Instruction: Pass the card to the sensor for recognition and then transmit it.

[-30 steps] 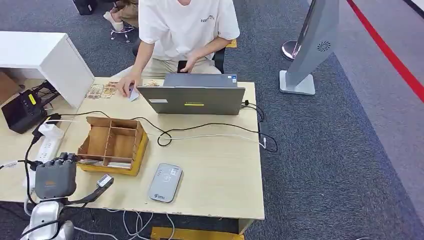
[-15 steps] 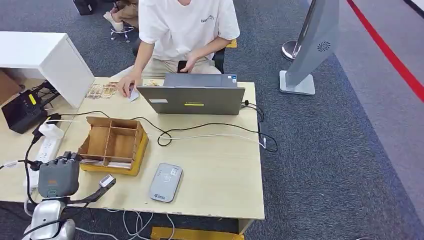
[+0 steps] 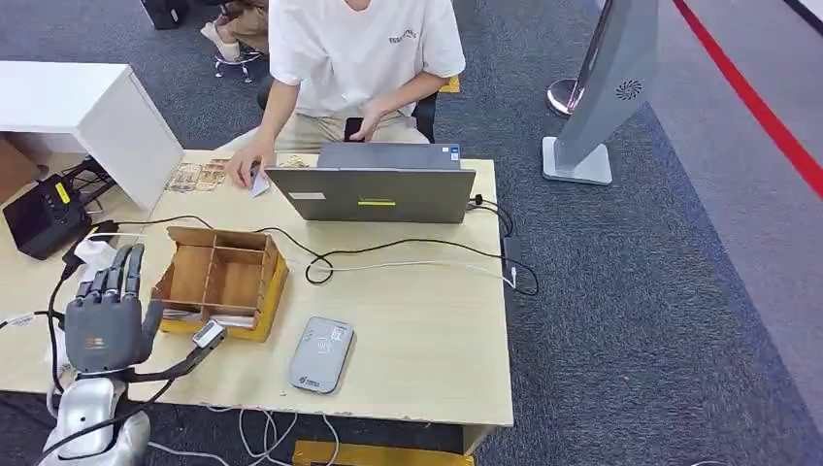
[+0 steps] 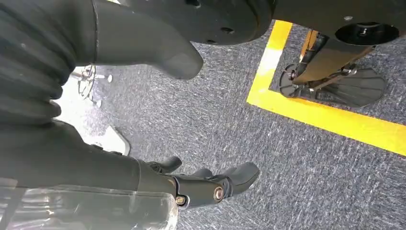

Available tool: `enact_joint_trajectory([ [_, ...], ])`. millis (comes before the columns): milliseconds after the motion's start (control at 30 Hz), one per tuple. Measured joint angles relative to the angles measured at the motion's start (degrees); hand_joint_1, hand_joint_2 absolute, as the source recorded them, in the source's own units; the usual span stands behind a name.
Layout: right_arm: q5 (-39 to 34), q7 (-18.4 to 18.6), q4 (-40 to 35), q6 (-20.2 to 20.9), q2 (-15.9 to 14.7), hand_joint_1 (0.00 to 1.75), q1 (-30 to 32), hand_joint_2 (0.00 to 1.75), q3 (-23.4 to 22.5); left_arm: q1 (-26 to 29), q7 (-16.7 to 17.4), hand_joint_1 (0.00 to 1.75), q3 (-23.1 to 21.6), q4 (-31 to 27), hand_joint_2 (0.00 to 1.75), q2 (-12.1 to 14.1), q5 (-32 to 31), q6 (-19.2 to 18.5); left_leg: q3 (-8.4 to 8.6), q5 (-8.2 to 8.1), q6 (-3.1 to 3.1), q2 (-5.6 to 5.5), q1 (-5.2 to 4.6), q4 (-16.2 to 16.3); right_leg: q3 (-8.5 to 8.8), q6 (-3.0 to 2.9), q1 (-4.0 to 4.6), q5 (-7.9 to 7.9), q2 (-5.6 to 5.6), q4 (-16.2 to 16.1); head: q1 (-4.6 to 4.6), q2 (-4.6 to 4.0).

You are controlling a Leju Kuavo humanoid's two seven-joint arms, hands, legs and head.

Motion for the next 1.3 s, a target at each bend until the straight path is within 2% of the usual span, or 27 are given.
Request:
enact_joint_trajectory([
  [367, 0.00, 0.09, 0.00, 0.00, 0.00, 0.00, 0.01, 1.75, 0.00, 0.01, 0.18, 0.00, 0.26, -0.26, 1.75, -0.46, 0.00, 0.00, 0.00, 0.00, 0.00, 0.00, 0.00, 0.00, 0.00, 0.00, 0.00, 0.00, 0.00, 0.00, 0.00, 0.00],
  [533, 0.00, 0.09, 0.00, 0.00, 0.00, 0.00, 0.01, 1.75, -0.02, -0.12, 3.19, 0.00, 0.24, 0.55, 1.75, -0.22, 0.11, 0.00, 0.00, 0.00, 0.00, 0.00, 0.00, 0.00, -0.01, 0.00, 0.00, 0.00, 0.00, 0.00, -0.02, 0.00],
  [833, 0.35, 0.13, 0.00, 0.00, 0.00, 0.00, 0.01, 1.75, -0.02, -0.42, 2.97, 0.00, 0.26, 4.48, 1.75, -0.20, 0.04, 0.00, 0.00, 0.00, 0.00, 0.00, 0.00, 0.00, 0.00, 0.00, 0.00, 0.00, 0.00, 0.00, 0.00, 0.00],
  [1033, 0.55, 0.13, 0.00, 0.00, 0.00, 0.00, 0.00, 1.75, -0.02, -0.12, 1.73, 0.00, 0.24, 4.61, 1.75, -0.57, -0.04, 0.00, 0.00, 0.00, 0.00, 0.00, 0.00, 0.00, -0.01, 0.00, 0.00, 0.00, 0.01, 0.00, 0.00, 0.00],
  [1300, 0.72, 0.13, 0.00, 0.00, 0.00, 0.00, -0.03, 1.75, -0.02, 0.17, 2.60, 0.00, -0.74, 4.55, 1.75, -0.81, -0.07, 0.00, 0.00, 0.00, 0.00, 0.00, 0.00, 0.00, -0.01, 0.00, 0.00, 0.00, 0.00, 0.00, 0.00, 0.00],
])
